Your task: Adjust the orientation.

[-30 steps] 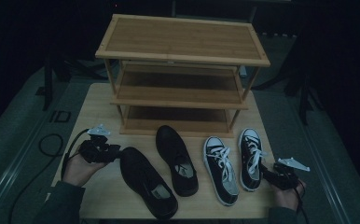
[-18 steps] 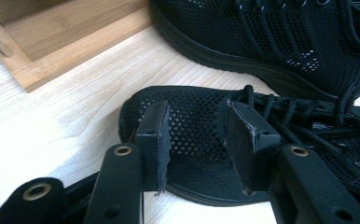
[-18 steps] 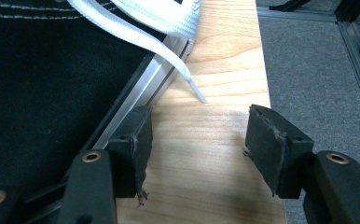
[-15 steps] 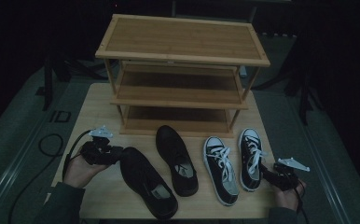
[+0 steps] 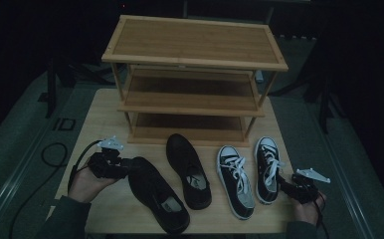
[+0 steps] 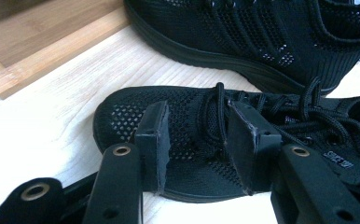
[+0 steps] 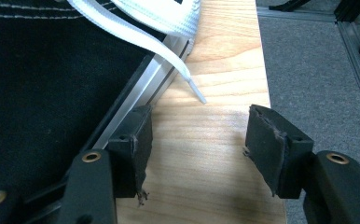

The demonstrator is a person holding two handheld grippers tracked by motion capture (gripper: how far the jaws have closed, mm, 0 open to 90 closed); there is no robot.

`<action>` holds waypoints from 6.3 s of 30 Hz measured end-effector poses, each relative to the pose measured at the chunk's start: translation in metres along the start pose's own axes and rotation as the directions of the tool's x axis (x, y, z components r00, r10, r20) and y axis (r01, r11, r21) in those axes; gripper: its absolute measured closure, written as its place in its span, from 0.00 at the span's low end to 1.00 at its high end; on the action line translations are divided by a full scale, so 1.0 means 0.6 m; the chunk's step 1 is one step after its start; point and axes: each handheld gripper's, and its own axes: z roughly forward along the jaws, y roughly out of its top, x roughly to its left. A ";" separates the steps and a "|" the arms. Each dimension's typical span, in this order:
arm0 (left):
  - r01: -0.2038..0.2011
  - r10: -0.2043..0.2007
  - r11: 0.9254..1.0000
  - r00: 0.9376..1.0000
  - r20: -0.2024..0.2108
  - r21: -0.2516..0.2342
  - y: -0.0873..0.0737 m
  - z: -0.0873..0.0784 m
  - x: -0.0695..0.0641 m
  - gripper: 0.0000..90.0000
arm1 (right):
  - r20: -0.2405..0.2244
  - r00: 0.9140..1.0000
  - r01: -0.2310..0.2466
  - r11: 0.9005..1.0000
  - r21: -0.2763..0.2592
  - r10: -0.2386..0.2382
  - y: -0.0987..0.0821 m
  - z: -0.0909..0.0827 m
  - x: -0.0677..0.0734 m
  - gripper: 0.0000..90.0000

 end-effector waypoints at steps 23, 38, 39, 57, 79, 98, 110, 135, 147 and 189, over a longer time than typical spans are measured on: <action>-0.027 0.025 0.995 0.999 0.026 0.092 -0.018 0.031 -0.022 0.77 | 0.000 1.000 0.000 1.000 0.000 0.000 0.000 0.000 0.000 0.45; -0.020 0.026 0.994 0.998 -0.055 0.109 -0.014 0.033 -0.012 0.99 | 0.000 1.000 -0.001 1.000 0.000 0.001 0.000 0.000 0.000 0.45; -0.013 0.019 0.994 0.998 -0.063 0.104 -0.013 0.032 -0.007 0.99 | 0.000 1.000 0.000 1.000 0.000 0.000 0.000 0.000 0.000 0.45; 0.038 -0.036 0.999 0.994 -0.099 0.023 0.040 0.065 0.051 0.99 | -0.001 1.000 0.000 1.000 0.000 0.000 0.000 0.000 0.000 0.45; 0.050 -0.055 0.997 0.994 -0.095 -0.053 0.040 0.015 0.009 0.43 | -0.001 1.000 0.000 1.000 0.000 0.000 0.000 0.000 0.000 0.45; -0.030 0.052 0.991 0.985 -0.164 0.134 0.013 0.030 -0.042 0.59 | -0.001 1.000 0.000 1.000 0.000 0.000 0.000 0.000 0.000 0.45; -0.006 0.035 0.981 0.990 -0.140 0.196 0.018 0.048 -0.031 0.88 | -0.002 1.000 0.000 1.000 0.000 0.000 0.000 0.000 0.000 0.45; 0.020 -0.006 0.999 0.965 -0.262 0.051 0.013 0.010 0.070 0.94 | -0.002 1.000 0.000 1.000 0.000 0.000 0.000 0.000 0.000 0.45; 0.040 -0.042 0.999 0.972 -0.232 -0.013 0.023 -0.016 0.068 0.69 | 0.003 1.000 -0.002 1.000 0.001 0.002 0.000 0.000 0.001 0.45; 0.009 -0.013 0.999 0.993 -0.116 -0.035 0.066 -0.022 0.023 0.64 | 0.002 1.000 -0.002 1.000 0.000 0.002 0.000 0.000 0.001 0.44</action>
